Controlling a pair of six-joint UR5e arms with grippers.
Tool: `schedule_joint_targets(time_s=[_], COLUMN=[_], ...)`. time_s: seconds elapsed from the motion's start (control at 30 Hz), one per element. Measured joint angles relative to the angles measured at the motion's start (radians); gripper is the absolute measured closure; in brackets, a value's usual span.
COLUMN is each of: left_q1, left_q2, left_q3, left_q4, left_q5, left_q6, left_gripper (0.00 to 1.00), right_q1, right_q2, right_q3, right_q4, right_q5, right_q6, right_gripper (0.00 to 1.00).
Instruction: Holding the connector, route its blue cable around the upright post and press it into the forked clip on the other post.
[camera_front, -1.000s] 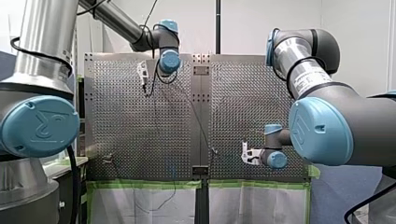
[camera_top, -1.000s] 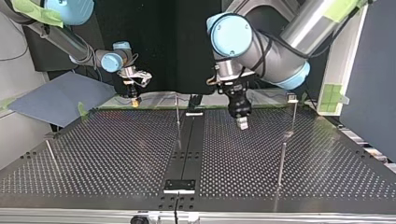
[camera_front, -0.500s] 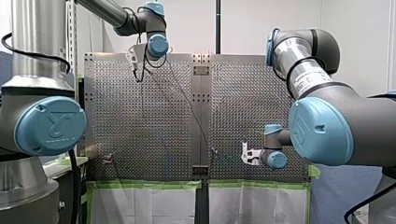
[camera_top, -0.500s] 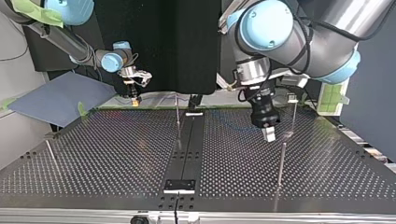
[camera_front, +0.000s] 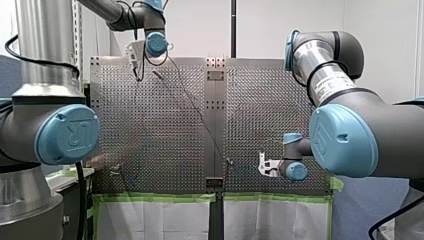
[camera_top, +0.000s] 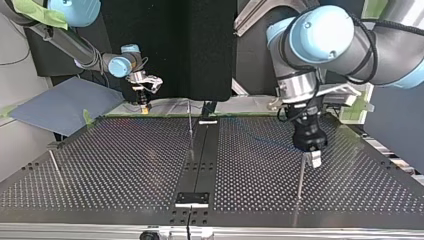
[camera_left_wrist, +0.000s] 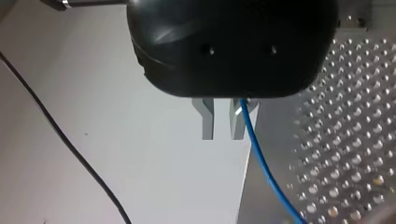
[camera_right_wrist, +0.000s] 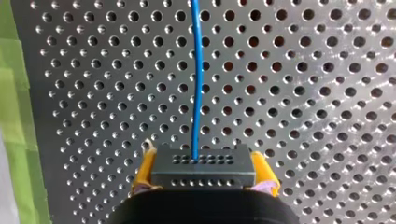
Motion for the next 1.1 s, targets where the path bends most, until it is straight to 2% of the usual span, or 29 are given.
schedule_joint_targets(time_s=[0.4, 0.8, 1.1], left_q1=[0.095, 0.196, 0.216], left_q2=[-0.085, -0.096, -0.13], left_q3=[0.055, 0.064, 0.063], left_q4=[0.001, 0.003, 0.009], left_q5=[0.095, 0.198, 0.281], left_q6=[-0.053, -0.115, -0.145], left_gripper=[0.79, 0.79, 0.79], right_q1=[0.001, 0.001, 0.002], right_q2=[0.0, 0.0, 0.0], right_q3=[0.0, 0.0, 0.0], right_q4=[-0.002, 0.0, 0.0], right_q5=[0.0, 0.0, 0.0], right_q6=[0.0, -0.002, -0.003], right_gripper=[0.91, 0.91, 0.91])
